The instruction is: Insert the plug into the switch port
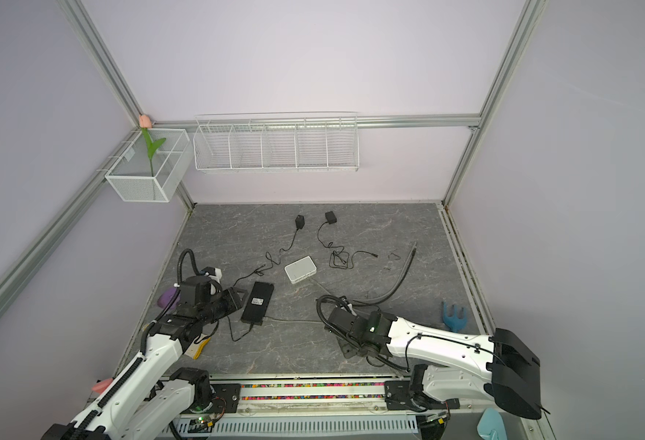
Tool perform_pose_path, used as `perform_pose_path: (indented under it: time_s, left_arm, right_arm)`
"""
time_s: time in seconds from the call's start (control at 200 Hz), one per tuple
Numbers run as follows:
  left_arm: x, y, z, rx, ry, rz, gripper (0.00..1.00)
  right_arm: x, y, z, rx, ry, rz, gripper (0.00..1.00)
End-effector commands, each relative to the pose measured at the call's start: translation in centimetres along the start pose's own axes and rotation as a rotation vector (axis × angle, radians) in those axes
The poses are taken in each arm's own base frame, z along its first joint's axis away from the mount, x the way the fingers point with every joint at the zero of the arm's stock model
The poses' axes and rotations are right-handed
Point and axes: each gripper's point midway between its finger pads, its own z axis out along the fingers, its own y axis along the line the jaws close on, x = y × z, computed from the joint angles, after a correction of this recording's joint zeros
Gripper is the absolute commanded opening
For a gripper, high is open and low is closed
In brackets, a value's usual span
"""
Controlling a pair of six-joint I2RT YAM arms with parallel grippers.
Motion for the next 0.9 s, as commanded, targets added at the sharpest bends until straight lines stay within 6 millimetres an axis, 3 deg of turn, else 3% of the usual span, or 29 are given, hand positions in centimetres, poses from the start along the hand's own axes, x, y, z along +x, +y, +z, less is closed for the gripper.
perform_pose_path:
  time_s: [0.0,0.215,0.45,0.625,0.8,0.895]
  left_arm:
    - [-0.1,-0.1,-0.1,0.018,-0.012,-0.005,0.46]
    - [-0.2,-0.3,0.1,0.023,-0.009,-0.009,0.45]
    - [-0.3,-0.3,-0.2,0.017,-0.012,-0.001,0.45]
    - [-0.2,-0.2,-0.3,0.016,-0.015,0.000,0.45]
    - [-0.1,-0.3,-0.6,0.014,-0.012,0.010,0.46]
    - [-0.3,-0.2,-1.1,0.007,-0.022,0.020,0.46]
  right_arm:
    - [1.5,-0.8,0.5,0.015,0.037,0.092,0.48]
    - [2.9,-0.5,3.0,0.032,0.105,0.099,0.49]
    - [2.2,-1.4,4.3,0.080,0.100,0.136,0.49]
    - [-0.1,-3.9,4.3,0.204,0.080,0.131,0.50]
    - [-1.7,-3.4,5.5,0.192,0.116,0.112,0.49]
    - [-2.2,-2.2,5.0,0.162,0.114,0.082,0.47]
